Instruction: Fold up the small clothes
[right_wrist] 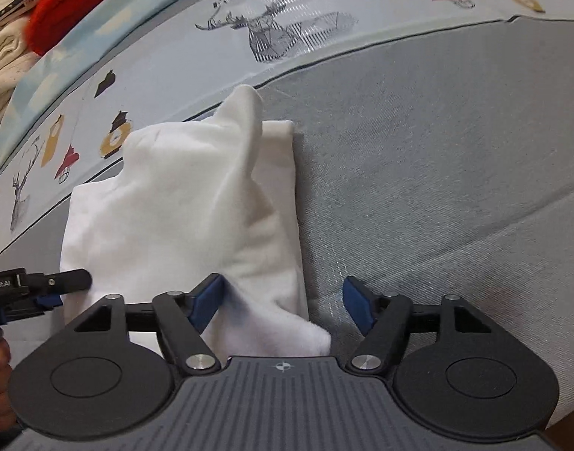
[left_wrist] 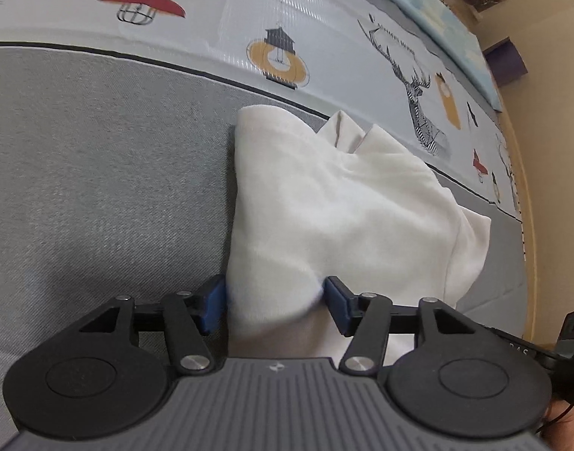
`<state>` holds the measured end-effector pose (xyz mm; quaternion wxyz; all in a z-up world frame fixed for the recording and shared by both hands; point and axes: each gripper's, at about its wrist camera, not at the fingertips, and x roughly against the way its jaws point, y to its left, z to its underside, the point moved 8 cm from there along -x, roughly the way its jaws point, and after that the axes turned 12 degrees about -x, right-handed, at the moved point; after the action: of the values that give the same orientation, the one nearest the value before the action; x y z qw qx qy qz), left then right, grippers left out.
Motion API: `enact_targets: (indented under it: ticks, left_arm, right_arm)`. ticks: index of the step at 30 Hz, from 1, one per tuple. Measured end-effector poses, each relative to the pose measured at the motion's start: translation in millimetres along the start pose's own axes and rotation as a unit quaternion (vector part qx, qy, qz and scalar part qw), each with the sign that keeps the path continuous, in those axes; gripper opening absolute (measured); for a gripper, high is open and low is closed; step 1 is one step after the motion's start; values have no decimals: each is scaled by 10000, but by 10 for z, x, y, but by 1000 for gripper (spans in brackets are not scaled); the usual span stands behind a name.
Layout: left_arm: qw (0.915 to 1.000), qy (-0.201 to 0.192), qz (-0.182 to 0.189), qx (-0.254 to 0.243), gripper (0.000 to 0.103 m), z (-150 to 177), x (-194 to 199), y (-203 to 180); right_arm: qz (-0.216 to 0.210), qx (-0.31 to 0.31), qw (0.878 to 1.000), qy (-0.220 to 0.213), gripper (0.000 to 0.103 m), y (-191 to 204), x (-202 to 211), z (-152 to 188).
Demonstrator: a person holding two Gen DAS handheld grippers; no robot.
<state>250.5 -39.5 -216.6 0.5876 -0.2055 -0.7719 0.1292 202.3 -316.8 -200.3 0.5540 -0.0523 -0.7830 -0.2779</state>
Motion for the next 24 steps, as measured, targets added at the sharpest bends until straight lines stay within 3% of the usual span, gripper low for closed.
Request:
enact_targets:
  ticks: [2,3,6,9,12,14,16,18,19,20,21,24]
  left_arm:
    - [9999,30,-17,-104,64,-33,-34,-25]
    - [9999,23,-46,-147,63,-45,-41,-30]
    - [9994,-124,-78,-303,36,-96,3,-61]
    - [9963,-542,-233,-617,31,-211,202,-131]
    - [9903,-1160,-372,-662,31,-378,528,-79]
    - [9808,-1723,-498,-767,32,-503,819,-13]
    - [9697,-2224,-652,-773,46,-611,1072,70]
    - [9624,-2501,-942,-491,63,-659,1241,269]
    - [9644,-2459,-931,-282,65,-651,1266,398]
    - [9704,-2277,-799,-52,65,-620,1235,520]
    - [9756,-2079,-694,149,64,-586,1183,606]
    - [9860,-1496,-547,488,64,-459,1029,819]
  right_arm:
    - [-45,4,10000,52,69,33,-21,9]
    - [-112,-12,9999,93,62,50,-39,-2]
    - [-332,-66,9993,177,34,134,-79,-13]
    - [-362,152,9992,-103,21,285,-26,-44]
    - [-829,225,9941,-654,19,532,139,-154]
    - [-1162,297,9871,-1057,19,731,264,-203]
    - [-1488,369,9786,-1376,20,928,357,-216]
    - [-1605,489,9714,-1678,28,1119,403,-206]
    - [-1519,476,9712,-1771,34,1177,386,-200]
    - [-1383,440,9734,-1773,47,1189,356,-201]
    - [-1163,400,9769,-1746,51,1186,297,-197]
    - [-1008,430,9811,-1591,50,1179,208,-157]
